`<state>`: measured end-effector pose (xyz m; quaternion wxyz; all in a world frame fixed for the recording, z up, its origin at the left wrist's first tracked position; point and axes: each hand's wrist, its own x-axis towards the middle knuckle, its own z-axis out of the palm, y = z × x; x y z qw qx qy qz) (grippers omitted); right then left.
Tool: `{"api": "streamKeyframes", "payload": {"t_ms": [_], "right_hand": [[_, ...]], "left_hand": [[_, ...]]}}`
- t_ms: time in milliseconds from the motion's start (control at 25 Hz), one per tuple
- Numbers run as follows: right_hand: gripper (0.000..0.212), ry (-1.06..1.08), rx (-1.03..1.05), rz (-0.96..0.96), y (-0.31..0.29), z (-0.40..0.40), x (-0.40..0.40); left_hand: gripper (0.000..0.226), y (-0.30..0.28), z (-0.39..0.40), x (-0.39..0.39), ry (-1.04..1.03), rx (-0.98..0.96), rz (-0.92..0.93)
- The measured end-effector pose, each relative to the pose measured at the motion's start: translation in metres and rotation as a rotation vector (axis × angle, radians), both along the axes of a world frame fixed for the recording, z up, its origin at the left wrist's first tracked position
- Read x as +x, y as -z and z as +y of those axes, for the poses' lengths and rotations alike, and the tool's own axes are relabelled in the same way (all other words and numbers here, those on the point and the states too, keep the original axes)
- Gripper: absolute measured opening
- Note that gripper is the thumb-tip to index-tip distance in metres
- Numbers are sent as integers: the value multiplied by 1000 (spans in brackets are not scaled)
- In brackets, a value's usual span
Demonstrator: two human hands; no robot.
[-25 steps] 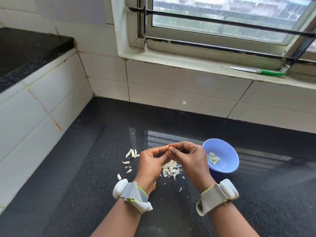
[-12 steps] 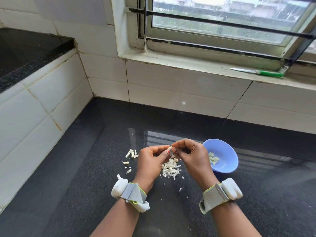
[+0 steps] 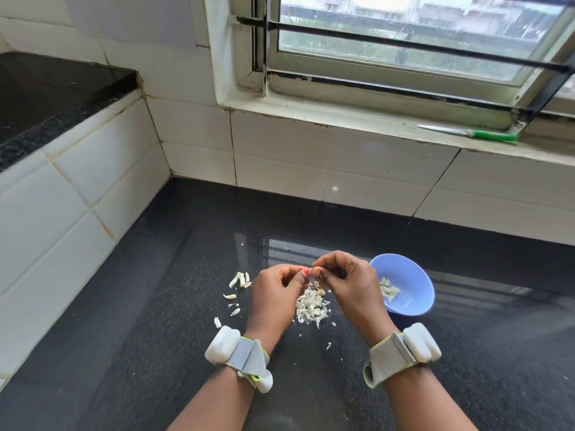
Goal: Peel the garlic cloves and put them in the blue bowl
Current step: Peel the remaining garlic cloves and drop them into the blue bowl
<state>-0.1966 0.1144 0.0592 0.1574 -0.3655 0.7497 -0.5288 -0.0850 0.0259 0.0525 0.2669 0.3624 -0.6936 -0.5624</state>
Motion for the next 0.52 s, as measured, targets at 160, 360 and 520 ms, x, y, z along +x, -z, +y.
{"api": "streamKeyframes", "payload": {"t_ms": [160, 360, 520], "right_hand": [[24, -57, 2, -130, 1, -2, -2], [20, -179, -82, -487, 3, 2, -5], [11, -110, -154, -625, 6, 2, 0]], "left_hand": [[9, 1, 0, 0, 11, -286, -73], [11, 3, -3, 1, 91, -318, -61], [12, 3, -1, -2, 51, -210, -63]]}}
